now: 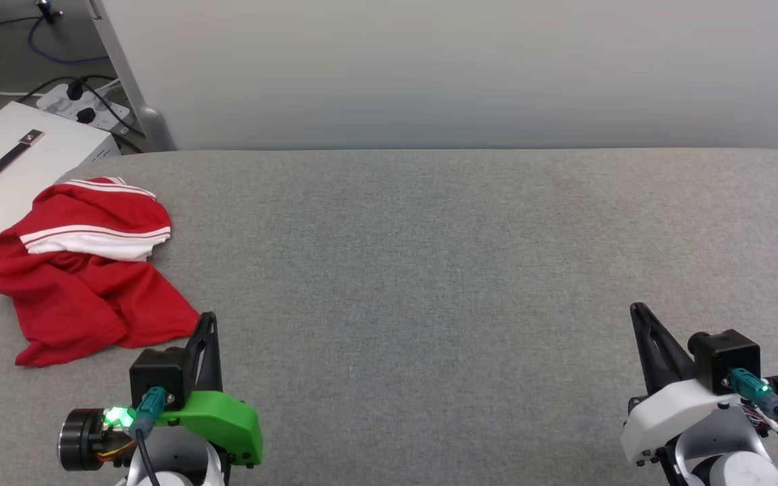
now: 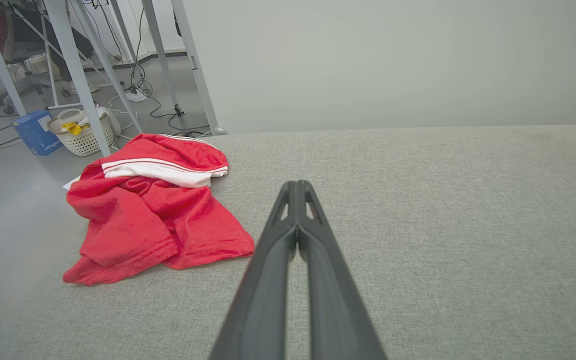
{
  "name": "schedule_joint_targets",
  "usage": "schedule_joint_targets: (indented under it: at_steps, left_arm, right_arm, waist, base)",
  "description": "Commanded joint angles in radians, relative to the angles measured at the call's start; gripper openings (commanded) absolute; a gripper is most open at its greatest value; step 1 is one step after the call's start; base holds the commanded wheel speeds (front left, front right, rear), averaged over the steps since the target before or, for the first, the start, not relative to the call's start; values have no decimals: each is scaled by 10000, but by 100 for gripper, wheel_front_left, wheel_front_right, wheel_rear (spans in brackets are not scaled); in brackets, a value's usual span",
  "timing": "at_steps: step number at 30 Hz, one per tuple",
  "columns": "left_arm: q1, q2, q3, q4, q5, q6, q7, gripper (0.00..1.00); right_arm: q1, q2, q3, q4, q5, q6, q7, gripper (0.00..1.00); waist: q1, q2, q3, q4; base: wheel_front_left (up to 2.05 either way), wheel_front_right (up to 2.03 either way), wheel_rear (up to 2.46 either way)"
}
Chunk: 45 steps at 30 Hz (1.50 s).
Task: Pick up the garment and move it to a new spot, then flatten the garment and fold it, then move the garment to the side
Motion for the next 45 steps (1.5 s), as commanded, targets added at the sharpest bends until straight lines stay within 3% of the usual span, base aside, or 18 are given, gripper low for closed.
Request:
schedule_joint_targets:
  at_steps: [1,26,27,45]
  left_arm:
    - [-179,-51,7,-18,85,41,-7,0]
    - [-179,-51,7,-18,85,41,-7,0]
    - [0,0,0,1,-2,1,-2,100]
    - [-8,-4,10,253,-269,-24,-309,100]
  right_arm:
    - [-31,-12,9,-43,-99,-9,11,0]
    - [-31,-12,9,-43,-99,-9,11,0]
    - [0,0,1,0,3,0,-2,100]
    - [-80,0,-145,155,269,-1,-309,100]
  waist:
    - [0,115,0,0]
    - [0,115,0,0]
    - [0,1,0,0]
    - [0,14,19,-1]
  base:
    - [0,0,0]
    - [0,0,0]
    - [0,0,0]
    - [0,0,0]
